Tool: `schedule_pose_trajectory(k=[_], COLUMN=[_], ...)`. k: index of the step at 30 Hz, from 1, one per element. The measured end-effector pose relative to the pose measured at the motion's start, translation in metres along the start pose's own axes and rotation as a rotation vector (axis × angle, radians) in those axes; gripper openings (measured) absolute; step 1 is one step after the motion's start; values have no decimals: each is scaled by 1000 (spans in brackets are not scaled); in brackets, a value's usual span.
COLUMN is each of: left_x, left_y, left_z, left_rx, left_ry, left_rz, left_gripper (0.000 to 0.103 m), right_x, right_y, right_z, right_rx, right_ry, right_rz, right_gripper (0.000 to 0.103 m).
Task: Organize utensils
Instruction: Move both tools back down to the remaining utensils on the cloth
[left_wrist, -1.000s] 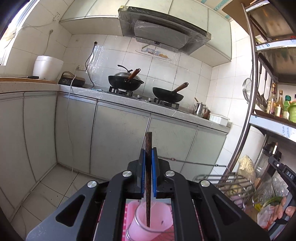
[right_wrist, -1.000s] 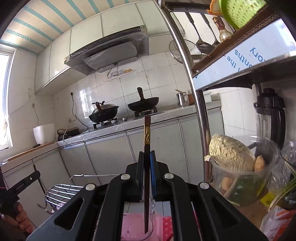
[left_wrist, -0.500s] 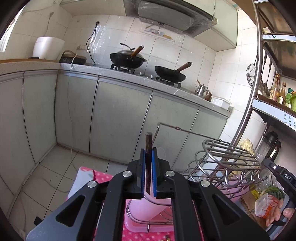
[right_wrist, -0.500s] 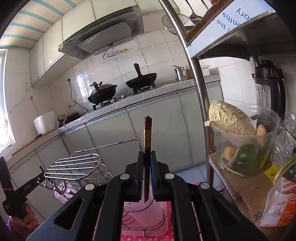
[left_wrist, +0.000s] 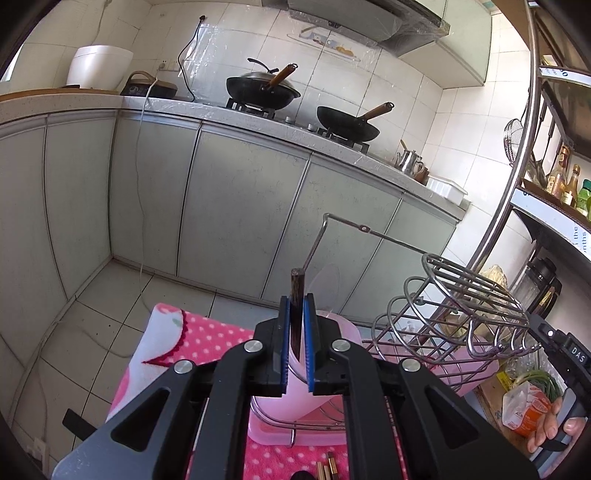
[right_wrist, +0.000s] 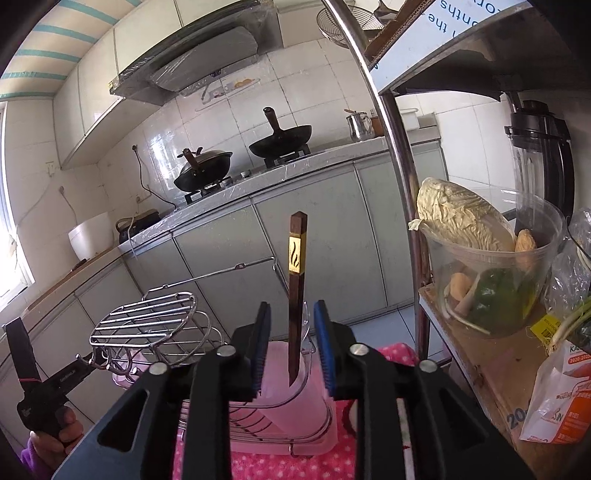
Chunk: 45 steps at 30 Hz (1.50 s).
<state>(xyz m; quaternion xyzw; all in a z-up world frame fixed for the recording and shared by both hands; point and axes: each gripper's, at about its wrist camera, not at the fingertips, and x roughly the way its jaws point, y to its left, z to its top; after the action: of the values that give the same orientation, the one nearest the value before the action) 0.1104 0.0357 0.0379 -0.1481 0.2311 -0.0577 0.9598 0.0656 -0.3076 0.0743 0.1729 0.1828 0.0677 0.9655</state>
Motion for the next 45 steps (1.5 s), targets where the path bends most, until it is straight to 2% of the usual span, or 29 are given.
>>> schedule_pose_trajectory(k=[1,5,8,13,16,22,29,35,45], left_x=[-1,-8,-16,-35,-47,-57,-64,-65,-50], left_y=[0,0,-2,-3,-3,0,6,3,3], left_z=[0,2,6,5,-2,-27,-63,-92,-126], left_rx=[-4,-17,-15,-14,-2,10,13,23,-23], left_ry=[2,-5,-11,-2,27,150,250,334,485], left_rz=[-2,-5,-6,-16,-14,-19,-13,-21,-56], left_gripper=[10,29,36,38,39,39,39,39,39], right_x=[-1,-6,-15,-31,-37,-38,-34,-33,-26], right_y=[0,-2,-3,0,3,15,25,26,22], right_z=[0,-1,-3,-12,-24,-60,-99,-121,-151], right_rx=[1,4,11,20,24,-4,2,19,62], right_ry=[0,5,6,25,69,194,325,399,505], right_rz=[0,2,6,31,58,88,110,128,135], right_gripper=[39,40,41,41,42,42,42,42,42])
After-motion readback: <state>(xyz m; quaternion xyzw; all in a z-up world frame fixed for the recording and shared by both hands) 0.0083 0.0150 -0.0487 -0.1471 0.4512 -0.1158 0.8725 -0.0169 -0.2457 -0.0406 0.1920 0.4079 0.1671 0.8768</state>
